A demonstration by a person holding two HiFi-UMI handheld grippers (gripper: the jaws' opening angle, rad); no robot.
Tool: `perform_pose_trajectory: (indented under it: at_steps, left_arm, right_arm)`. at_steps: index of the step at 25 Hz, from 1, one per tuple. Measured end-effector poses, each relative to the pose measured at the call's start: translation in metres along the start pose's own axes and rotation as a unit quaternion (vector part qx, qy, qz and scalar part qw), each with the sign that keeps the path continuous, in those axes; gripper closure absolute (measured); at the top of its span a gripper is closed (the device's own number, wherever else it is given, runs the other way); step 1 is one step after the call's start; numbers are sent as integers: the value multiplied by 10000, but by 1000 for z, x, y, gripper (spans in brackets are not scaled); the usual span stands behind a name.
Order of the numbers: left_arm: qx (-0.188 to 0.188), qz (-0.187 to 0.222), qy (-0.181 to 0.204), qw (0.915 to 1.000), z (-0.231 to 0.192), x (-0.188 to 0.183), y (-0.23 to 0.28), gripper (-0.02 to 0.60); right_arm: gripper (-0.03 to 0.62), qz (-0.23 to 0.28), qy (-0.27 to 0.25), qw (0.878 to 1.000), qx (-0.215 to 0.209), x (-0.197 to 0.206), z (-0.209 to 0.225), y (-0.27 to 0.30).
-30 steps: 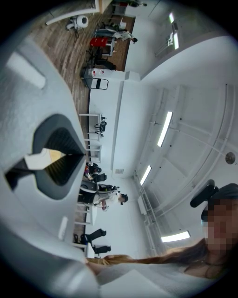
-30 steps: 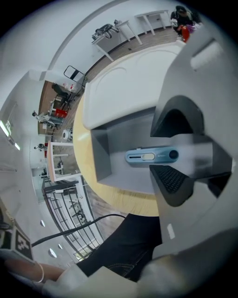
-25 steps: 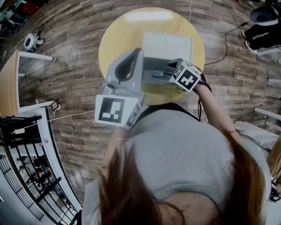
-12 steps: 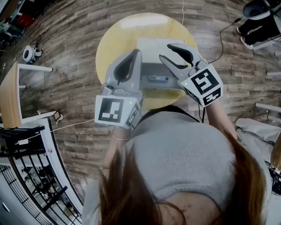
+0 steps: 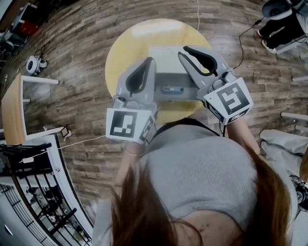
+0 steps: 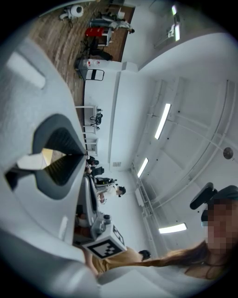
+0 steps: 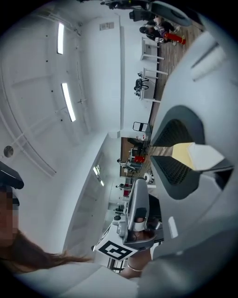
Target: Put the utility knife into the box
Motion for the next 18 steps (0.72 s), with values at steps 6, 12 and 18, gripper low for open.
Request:
perform_pose_trajectory:
  at_steps: [6, 12, 18]
  left_arm:
    - [-50, -6, 18, 10000, 9, -3, 1, 586]
    - [-168, -24, 51, 9998, 19, -6, 2, 586]
    - [-376, 52, 92, 9992, 26, -2, -6, 586]
  right_arm:
    - [566, 88, -34, 10000, 5, 0, 8, -11]
    - [589, 258, 109, 9996, -34, -2, 17, -18]
    - [589, 390, 36, 9991, -147, 1, 10, -25]
Point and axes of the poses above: the fingertips, and each gripper's own axes: y forward along the fingers, z to its right, x out of its underside, the point moved 10 cm from there along -y, backward along the fingers, and after that the axes turned 14 degrees about -z, right-handed, at the moved point
